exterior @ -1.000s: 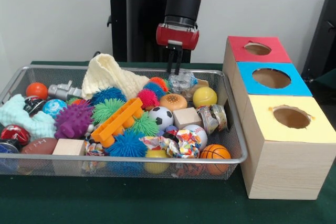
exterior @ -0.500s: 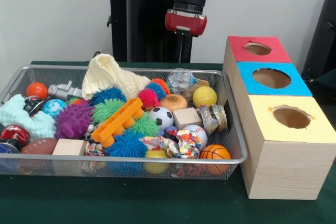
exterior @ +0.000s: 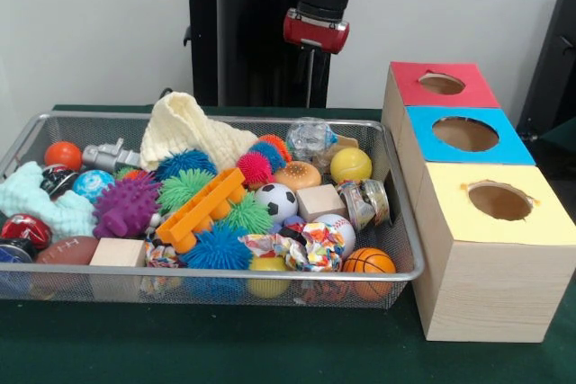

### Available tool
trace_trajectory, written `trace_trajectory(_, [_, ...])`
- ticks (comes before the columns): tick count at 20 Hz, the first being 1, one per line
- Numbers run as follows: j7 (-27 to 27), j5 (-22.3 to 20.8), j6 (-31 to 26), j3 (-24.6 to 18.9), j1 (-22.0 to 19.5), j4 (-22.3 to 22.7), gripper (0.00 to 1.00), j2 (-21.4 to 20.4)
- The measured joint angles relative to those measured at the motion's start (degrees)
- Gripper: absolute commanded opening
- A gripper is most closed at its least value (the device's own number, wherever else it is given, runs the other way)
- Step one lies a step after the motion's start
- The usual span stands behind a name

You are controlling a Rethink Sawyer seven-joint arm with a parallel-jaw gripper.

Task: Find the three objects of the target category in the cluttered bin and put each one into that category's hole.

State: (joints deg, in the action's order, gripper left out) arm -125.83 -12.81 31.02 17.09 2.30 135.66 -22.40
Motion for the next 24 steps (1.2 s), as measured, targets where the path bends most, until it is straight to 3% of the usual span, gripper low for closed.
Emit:
trace_trajectory(10, [0.0,0.0,0.0,0.0,0.2,0.7,1.00,1.2])
trace_trajectory(24, [0.0,0.0,-8.2,-0.1,-2.4,1.4,1.00,-8.5])
